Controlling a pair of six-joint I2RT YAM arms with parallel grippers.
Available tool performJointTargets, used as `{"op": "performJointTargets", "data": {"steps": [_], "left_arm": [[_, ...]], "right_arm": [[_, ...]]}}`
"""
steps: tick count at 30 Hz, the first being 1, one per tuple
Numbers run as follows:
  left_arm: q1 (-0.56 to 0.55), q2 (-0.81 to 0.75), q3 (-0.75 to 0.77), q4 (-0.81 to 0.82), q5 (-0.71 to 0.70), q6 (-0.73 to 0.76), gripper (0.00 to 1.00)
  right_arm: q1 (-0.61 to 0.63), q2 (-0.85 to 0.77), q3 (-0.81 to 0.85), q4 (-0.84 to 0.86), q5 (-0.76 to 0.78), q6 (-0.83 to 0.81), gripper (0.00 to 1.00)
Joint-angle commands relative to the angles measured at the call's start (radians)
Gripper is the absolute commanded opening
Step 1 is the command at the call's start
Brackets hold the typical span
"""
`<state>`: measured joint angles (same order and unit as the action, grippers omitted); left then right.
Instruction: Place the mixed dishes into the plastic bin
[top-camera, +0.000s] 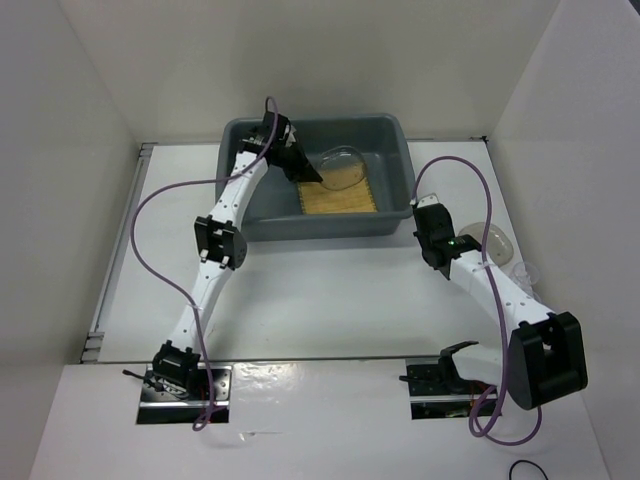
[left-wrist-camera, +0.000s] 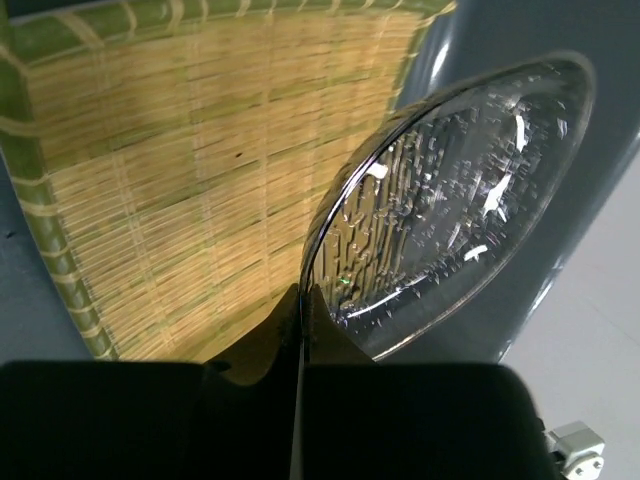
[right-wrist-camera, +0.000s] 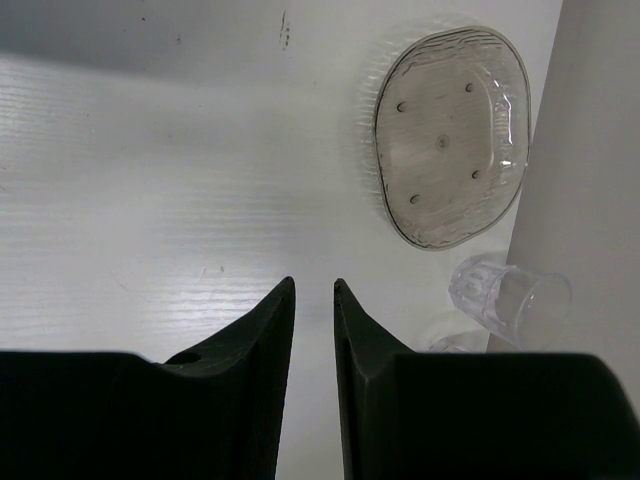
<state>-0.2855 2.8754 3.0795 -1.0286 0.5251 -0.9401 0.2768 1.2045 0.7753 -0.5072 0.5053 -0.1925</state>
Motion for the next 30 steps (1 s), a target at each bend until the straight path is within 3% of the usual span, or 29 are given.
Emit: {"op": "performJointTargets", "data": {"steps": [1, 14, 17, 18, 21, 22, 25, 27, 30], "left_arm": [[-0.004, 0.024, 0.051, -0.062, -0.007, 0.052, 0.00], [-0.014, 0.101, 0.051, -0.229, -0.106, 0.139, 0.03], [-0.014, 0.101, 0.051, -0.229, -0.116, 0.139, 0.20], [-0.014, 0.101, 0.051, -0.229, -0.116, 0.139, 0.34], [-0.014, 0.082, 0.051, -0.188, -0.096, 0.130, 0.57], [-0.014, 0.065, 0.051, -0.164, -0.096, 0.130, 0.77], [-0.003, -0.002, 0.051, -0.107, -0.096, 0.112, 1.00], [0.006, -0.082, 0.051, -0.065, -0.096, 0.100, 1.00], [0.020, -0.204, 0.051, 0.016, -0.140, 0.100, 1.00]], "right_arm": [[-0.005, -0.026, -0.007, 0.038, 0.012, 0.005, 0.27], [-0.005, -0.017, -0.007, 0.038, 0.012, 0.005, 0.27], [-0.005, -0.017, -0.007, 0.038, 0.012, 0.005, 0.29], [-0.005, -0.017, -0.007, 0.038, 0.012, 0.005, 0.32], [-0.014, -0.008, -0.007, 0.038, 0.003, 0.005, 0.33], [-0.014, 0.001, -0.007, 0.038, 0.002, 0.005, 0.33], [-0.024, 0.001, 0.016, 0.016, -0.007, -0.005, 0.36], [-0.047, 0.001, 0.027, 0.016, 0.027, -0.044, 0.36], [-0.077, 0.010, 0.039, 0.071, 0.082, -0.149, 0.22]]}}
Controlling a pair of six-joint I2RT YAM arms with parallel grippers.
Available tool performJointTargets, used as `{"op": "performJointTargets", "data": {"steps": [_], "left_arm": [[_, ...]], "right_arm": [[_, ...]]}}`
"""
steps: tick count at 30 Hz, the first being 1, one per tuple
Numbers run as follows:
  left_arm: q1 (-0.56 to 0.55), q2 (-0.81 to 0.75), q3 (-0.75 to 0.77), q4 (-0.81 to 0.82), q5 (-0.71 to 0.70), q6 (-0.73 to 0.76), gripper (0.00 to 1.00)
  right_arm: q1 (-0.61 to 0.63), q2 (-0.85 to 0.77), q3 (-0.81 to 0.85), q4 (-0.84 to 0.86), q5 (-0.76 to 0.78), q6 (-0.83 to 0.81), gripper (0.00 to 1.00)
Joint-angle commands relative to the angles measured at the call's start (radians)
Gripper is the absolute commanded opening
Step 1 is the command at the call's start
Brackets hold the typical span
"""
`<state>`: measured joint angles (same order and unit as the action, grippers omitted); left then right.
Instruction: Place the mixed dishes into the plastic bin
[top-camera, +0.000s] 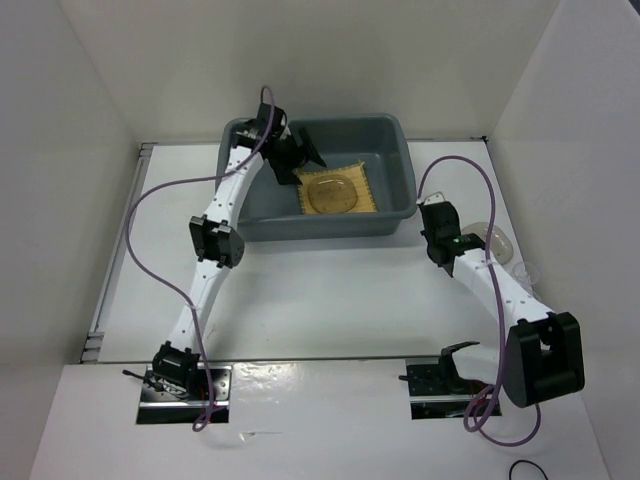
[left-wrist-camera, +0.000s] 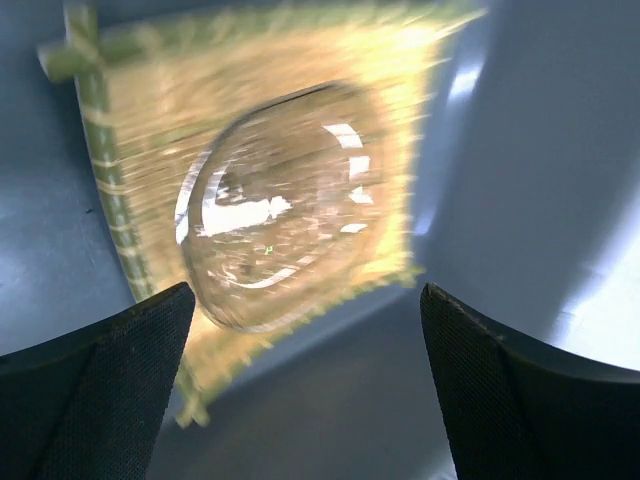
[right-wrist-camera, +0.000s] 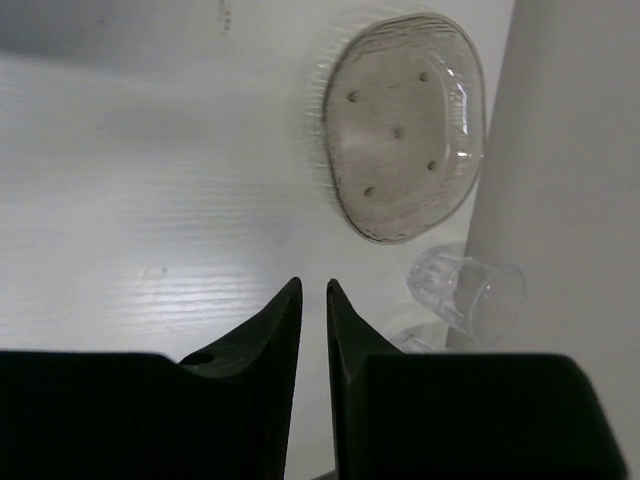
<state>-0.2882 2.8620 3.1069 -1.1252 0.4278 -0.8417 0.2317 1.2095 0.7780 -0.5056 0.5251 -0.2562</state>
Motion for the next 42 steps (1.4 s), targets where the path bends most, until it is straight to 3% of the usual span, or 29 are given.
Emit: {"op": "performJointTargets", "data": {"steps": [1, 3, 7, 11, 18, 32, 42], "left_arm": [[0.033, -0.220, 0.024, 0.113, -0.053, 0.001, 1.00], [0.034, -0.305, 0.024, 0.084, -0.090, 0.030, 1.00], [0.034, -0.444, 0.024, -0.036, -0.228, 0.111, 1.00], [0.034, -0.503, 0.024, -0.166, -0.228, 0.185, 1.00], [0.023, -0.573, -0.065, -0.177, -0.212, 0.251, 1.00], [0.012, -0.602, -0.166, -0.177, -0.182, 0.251, 1.00], [0.012, -0.641, -0.218, -0.177, -0.212, 0.242, 1.00]], "right_arm": [[-0.043, 0.015, 0.037, 0.090, 0.062, -0.119, 0.20], [-0.063, 0.051, 0.037, 0.148, 0.062, -0.216, 0.20], [-0.158, 0.217, 0.110, 0.176, 0.038, -0.293, 0.39], [-0.219, 0.352, 0.211, 0.144, -0.112, -0.305, 0.49], [-0.242, 0.514, 0.248, 0.167, -0.155, -0.319, 0.62], [-0.272, 0.631, 0.256, 0.236, -0.186, -0.308, 0.62], [-0.312, 0.618, 0.247, 0.141, -0.255, -0.428, 0.49]]}}
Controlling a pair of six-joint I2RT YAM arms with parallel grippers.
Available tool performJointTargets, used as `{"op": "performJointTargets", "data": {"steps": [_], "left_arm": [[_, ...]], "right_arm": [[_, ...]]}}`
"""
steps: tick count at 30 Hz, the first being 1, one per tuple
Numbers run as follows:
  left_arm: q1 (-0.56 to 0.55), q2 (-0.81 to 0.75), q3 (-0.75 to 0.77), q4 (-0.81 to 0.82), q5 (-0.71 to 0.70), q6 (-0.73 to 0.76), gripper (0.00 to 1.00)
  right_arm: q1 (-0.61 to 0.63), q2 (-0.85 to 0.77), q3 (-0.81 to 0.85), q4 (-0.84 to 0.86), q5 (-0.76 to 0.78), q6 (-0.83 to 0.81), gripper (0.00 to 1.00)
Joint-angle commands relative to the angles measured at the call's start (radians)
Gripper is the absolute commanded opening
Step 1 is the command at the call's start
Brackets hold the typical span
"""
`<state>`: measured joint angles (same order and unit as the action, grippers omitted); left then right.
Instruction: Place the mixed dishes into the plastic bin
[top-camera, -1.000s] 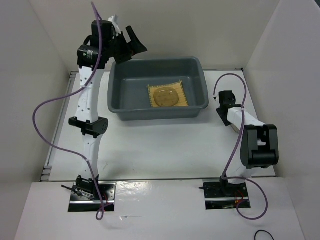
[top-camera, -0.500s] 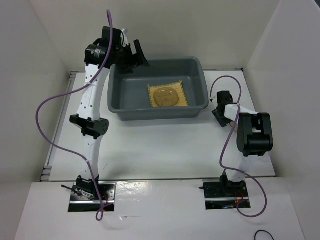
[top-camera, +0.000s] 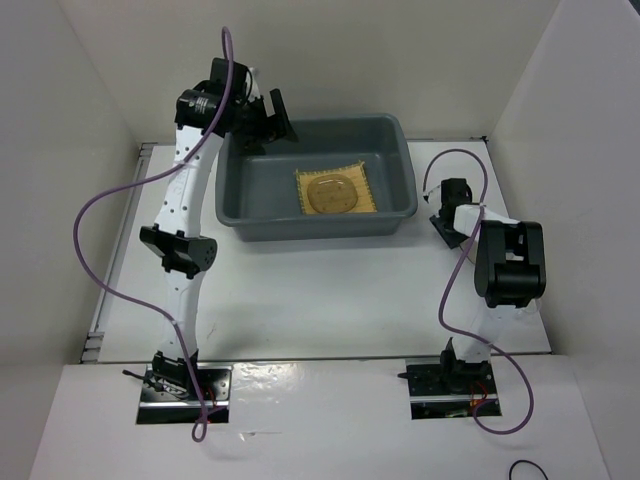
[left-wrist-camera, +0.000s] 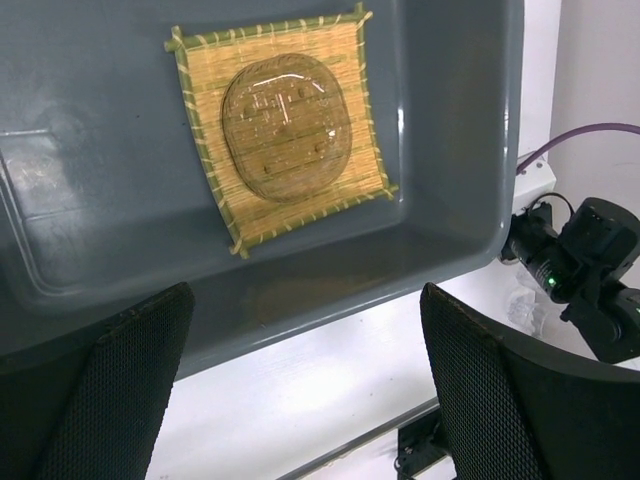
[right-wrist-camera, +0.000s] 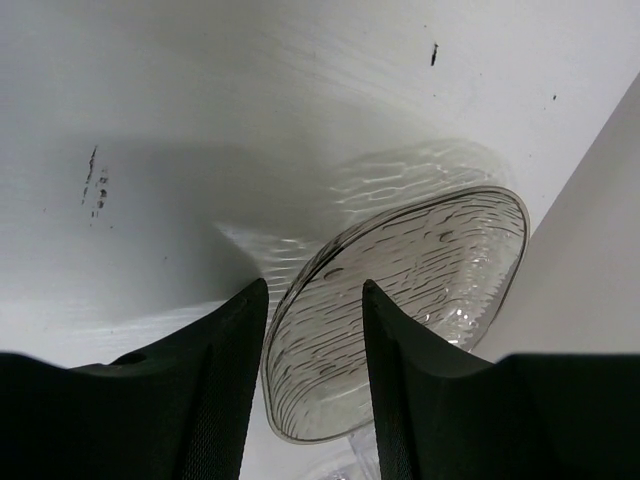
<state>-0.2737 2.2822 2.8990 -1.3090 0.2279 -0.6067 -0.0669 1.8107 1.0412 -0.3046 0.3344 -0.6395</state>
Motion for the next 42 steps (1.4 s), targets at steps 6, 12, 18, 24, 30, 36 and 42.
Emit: {"op": "performJointTargets", "data": {"steps": [6, 12, 18, 24, 30, 36, 42], "left_arm": [[-0.002, -0.082, -0.032, 0.007, -0.031, 0.007, 1.00], [-0.002, -0.112, -0.078, 0.007, -0.053, 0.007, 1.00], [-0.012, -0.132, -0.109, 0.007, -0.062, 0.007, 1.00], [-0.012, -0.150, -0.127, 0.007, -0.081, 0.007, 1.00], [-0.012, -0.159, -0.147, 0.007, -0.090, 0.007, 1.00], [-0.012, -0.168, -0.165, 0.007, -0.099, 0.007, 1.00], [-0.012, -0.150, -0.153, 0.007, -0.099, -0.002, 1.00]], "right_arm": [[-0.022, -0.002, -0.035, -0.113, -0.084, -0.080, 0.49], [-0.022, -0.011, -0.044, -0.162, -0.084, -0.100, 0.49], [-0.022, -0.040, -0.064, -0.202, -0.094, -0.118, 0.55], [-0.033, -0.040, -0.095, -0.211, -0.094, -0.152, 0.56], [-0.042, -0.030, -0.113, -0.202, -0.074, -0.173, 0.50], [-0.060, 0.028, -0.080, -0.180, -0.061, -0.183, 0.28], [-0.060, 0.047, -0.015, -0.191, -0.070, -0.173, 0.00]]}}
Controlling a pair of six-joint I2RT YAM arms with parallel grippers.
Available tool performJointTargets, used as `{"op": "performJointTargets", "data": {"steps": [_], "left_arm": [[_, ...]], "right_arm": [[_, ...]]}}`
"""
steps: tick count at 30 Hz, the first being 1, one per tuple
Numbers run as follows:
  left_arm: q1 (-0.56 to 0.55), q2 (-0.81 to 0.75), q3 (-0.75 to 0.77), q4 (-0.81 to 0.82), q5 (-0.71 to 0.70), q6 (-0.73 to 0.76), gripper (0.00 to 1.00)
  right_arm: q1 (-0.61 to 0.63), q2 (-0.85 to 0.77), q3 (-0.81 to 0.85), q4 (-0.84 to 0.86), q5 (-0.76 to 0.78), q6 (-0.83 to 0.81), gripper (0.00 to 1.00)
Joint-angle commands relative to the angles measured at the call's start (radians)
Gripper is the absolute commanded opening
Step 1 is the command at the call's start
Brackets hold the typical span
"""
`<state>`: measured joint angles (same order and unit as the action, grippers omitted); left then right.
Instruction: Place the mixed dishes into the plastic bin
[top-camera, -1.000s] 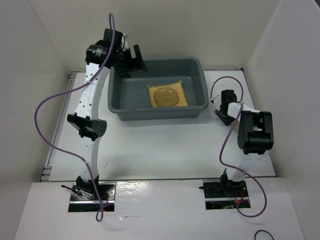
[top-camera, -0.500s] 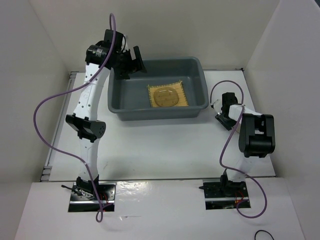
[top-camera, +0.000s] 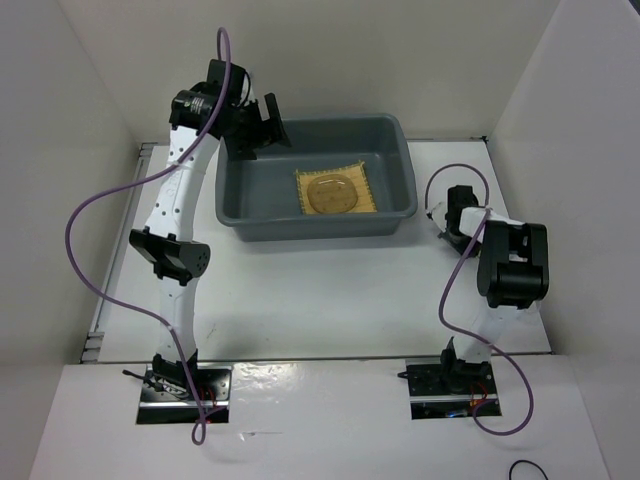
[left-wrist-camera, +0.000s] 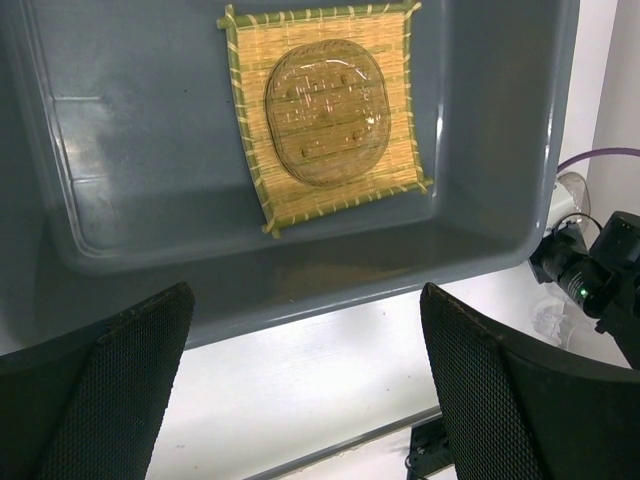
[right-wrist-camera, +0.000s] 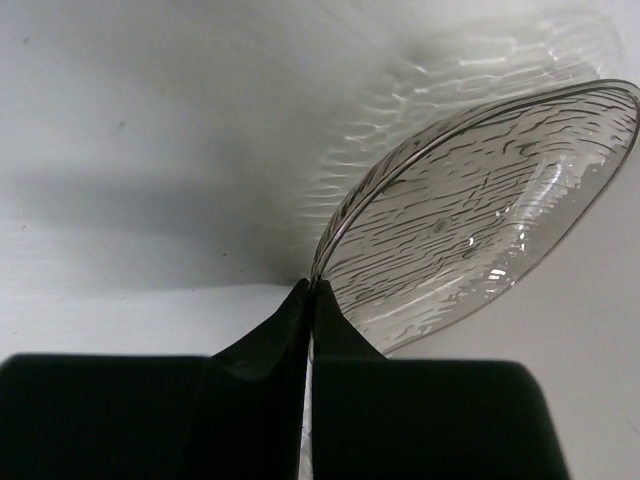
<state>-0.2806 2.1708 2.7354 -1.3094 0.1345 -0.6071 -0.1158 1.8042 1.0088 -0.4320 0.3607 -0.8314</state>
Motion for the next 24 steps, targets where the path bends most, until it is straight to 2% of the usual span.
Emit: {"op": "performJointTargets", "data": {"steps": [1, 9, 14, 17, 20, 24], "left_arm": [[-0.014, -0.039, 0.026, 0.007, -0.006, -0.002, 1.00], [-0.032, -0.039, 0.037, 0.007, -0.015, -0.002, 1.00], [-0.042, -0.039, 0.037, 0.007, -0.026, -0.002, 1.00], [-0.051, -0.057, 0.037, 0.007, -0.035, -0.002, 1.00], [-0.051, -0.078, 0.009, 0.007, -0.044, -0.011, 1.00], [-0.051, -0.101, -0.019, 0.007, -0.055, -0.022, 1.00]], "right_arm": [[-0.012, 0.053, 0.031, -0.076, -0.097, 0.018, 0.00], [0.018, -0.058, 0.267, -0.237, -0.141, 0.103, 0.00], [0.105, -0.184, 0.421, -0.280, -0.100, 0.112, 0.00], [0.149, -0.206, 0.536, -0.330, -0.100, 0.123, 0.00], [0.229, -0.197, 0.677, -0.396, -0.121, 0.133, 0.00], [0.422, -0.158, 0.780, -0.421, -0.112, 0.143, 0.00]]}}
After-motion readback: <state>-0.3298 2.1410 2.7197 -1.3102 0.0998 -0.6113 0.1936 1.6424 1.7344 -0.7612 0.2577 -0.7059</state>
